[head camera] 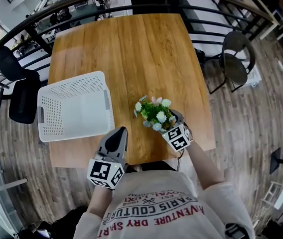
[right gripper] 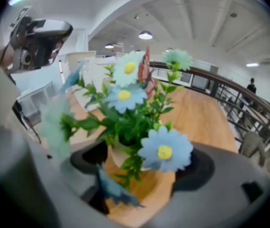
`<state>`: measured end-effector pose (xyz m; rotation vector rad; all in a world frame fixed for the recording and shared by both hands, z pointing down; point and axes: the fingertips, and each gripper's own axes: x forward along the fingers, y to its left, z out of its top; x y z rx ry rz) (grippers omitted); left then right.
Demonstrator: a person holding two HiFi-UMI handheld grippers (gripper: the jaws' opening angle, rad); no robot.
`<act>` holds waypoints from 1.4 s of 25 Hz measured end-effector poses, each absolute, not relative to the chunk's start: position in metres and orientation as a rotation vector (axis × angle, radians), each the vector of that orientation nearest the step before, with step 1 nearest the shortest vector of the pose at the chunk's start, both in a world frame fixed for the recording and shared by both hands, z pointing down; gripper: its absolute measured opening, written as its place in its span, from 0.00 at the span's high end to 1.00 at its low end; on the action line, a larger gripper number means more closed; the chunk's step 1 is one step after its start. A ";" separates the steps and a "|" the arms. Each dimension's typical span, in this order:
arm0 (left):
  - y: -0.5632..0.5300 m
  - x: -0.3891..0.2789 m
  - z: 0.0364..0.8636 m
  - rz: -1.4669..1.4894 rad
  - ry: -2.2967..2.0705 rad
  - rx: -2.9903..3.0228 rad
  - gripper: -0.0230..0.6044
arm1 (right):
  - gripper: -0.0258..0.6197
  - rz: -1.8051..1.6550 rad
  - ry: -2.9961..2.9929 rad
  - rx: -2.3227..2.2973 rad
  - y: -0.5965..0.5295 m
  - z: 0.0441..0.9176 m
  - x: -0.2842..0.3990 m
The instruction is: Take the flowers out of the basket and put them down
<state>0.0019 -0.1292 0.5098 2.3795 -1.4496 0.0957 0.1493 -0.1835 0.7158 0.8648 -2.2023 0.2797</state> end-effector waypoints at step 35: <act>-0.136 -0.189 0.406 -0.011 -1.770 2.433 0.93 | 0.91 -0.062 -2.663 1.277 -0.195 0.431 -0.024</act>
